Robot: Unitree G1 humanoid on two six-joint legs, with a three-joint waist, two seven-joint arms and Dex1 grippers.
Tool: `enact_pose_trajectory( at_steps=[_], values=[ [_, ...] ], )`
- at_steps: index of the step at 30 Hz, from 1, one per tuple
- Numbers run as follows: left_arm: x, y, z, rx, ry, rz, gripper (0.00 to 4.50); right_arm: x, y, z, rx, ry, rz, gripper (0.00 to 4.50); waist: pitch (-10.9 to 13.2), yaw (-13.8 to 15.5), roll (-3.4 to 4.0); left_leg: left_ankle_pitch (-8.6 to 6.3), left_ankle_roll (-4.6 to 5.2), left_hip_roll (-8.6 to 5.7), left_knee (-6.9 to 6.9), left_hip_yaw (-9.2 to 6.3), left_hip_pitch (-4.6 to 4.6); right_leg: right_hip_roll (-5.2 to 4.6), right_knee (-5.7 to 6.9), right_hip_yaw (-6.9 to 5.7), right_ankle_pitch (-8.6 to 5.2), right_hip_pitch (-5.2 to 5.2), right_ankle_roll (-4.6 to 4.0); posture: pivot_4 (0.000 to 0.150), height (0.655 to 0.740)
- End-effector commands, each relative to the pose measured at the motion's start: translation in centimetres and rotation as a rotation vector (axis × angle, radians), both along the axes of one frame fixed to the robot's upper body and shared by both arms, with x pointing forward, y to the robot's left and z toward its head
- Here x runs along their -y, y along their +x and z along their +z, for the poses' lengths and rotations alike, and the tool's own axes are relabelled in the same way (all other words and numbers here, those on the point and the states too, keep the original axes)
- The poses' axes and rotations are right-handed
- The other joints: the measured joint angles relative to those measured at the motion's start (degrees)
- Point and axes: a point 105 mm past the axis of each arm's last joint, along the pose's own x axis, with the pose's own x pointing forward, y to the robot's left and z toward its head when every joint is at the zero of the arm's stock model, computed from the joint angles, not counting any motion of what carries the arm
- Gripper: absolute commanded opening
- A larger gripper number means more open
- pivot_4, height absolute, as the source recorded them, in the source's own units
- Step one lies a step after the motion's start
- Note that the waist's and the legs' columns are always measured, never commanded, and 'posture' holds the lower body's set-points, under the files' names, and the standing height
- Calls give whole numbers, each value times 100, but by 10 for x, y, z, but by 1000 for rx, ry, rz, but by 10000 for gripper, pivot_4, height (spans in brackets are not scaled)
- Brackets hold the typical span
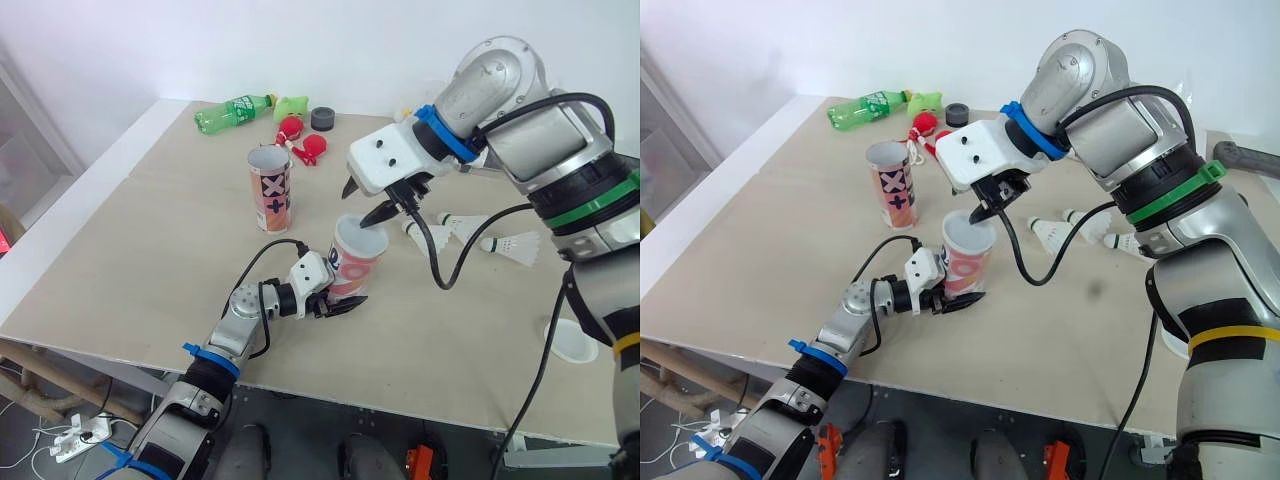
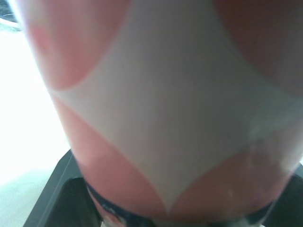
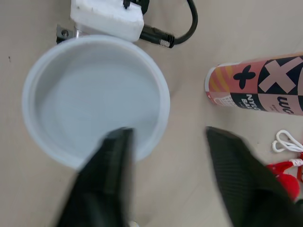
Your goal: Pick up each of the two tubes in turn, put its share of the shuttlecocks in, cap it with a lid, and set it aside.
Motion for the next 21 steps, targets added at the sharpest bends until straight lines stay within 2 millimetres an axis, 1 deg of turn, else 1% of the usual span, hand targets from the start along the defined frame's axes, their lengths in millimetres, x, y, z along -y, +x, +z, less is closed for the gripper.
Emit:
enact_pose_trajectory(
  at_steps=[1,2,3,8,14,17,21],
  values=[
    [0,-4,-11,-25,43,-12,30117,-5,-18,26,7,56,59,5708,0,1,0,0,0,0,-1,0,-1,0,0,0,0,0,0,1500,7400],
    [0,-4,-11,-25,43,-12,30117,-5,-21,26,-6,60,65,994,0,2,0,0,0,0,-1,0,-1,0,0,0,0,-1,0,1500,7400],
    [0,-3,-11,-24,43,-12,30117,-5,-24,24,-24,63,71,404,0,2,0,0,0,0,-1,-1,-2,0,0,-1,0,-1,0,1500,7400],
    [1,-3,-11,-23,42,-10,30117,-2,-33,9,-91,43,72,404,1,-2,-1,0,0,0,-1,0,-2,-1,-1,0,-1,-2,-1,1500,7400],
    [2,-4,-11,-25,40,-11,30117,-5,-34,-7,-155,34,68,404,1,-3,-1,0,0,1,0,-1,-2,0,0,0,0,-2,-1,1500,7400],
    [2,-4,-11,-26,40,-12,30117,-6,-32,-11,-162,34,65,404,0,-1,-1,0,0,1,-1,-2,-2,0,0,-1,-1,-2,-1,1500,7400],
    [2,-5,-11,-26,40,-13,30117,-12,-29,-12,-153,45,77,404,0,-5,-1,0,0,3,0,-2,-1,3,0,-1,0,-2,-2,1500,7400]
  ],
)
